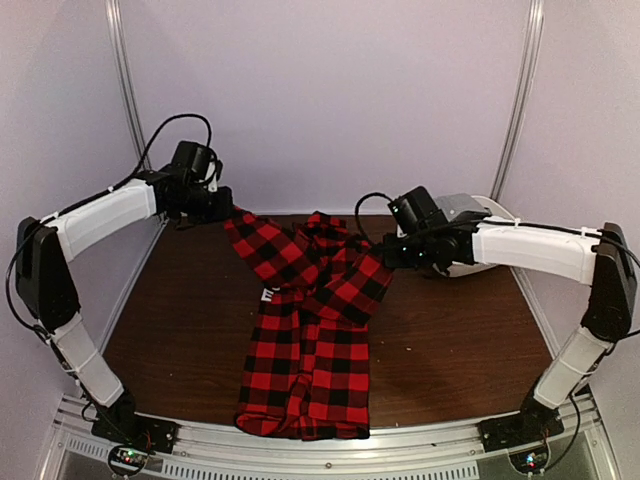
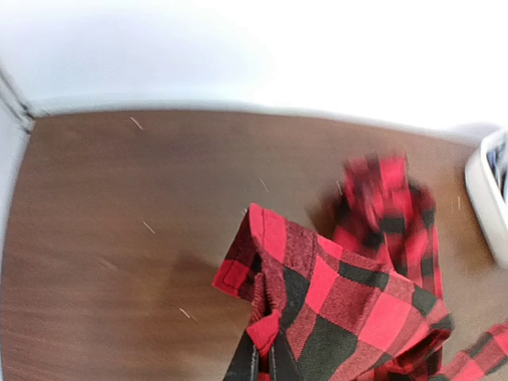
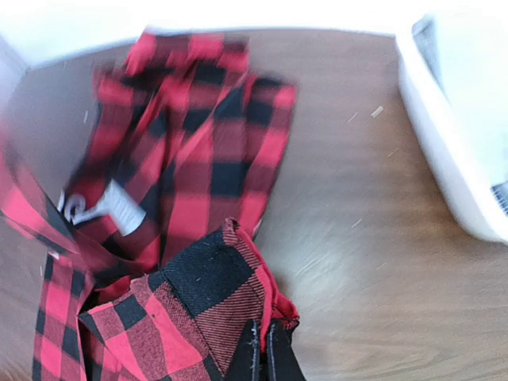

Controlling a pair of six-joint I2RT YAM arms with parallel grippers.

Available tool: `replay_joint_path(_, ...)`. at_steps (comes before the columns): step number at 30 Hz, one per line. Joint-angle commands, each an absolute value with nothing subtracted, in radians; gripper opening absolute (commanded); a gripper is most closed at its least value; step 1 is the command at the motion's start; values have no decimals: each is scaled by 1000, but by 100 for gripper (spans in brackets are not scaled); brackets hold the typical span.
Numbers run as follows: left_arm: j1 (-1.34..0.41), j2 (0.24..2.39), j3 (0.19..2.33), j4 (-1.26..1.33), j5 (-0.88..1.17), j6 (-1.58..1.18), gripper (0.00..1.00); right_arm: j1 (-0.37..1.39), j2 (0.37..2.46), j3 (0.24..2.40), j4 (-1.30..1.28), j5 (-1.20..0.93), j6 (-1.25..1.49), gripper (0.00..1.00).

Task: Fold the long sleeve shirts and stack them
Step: Flatten out the crumpled shirt at the center of the board.

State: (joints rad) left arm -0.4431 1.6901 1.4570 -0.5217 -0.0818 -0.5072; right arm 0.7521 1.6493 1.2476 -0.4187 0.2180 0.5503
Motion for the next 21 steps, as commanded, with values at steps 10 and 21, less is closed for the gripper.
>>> replay_joint_path(10, -134, 1772, 2024, -696, -138, -374, 0, 372, 1448, 1543, -619, 304, 370, 0)
replay_joint_path(21, -132, 1829, 2024, -686, -59, -382, 0, 359, 1424, 1535, -640, 260, 380, 0)
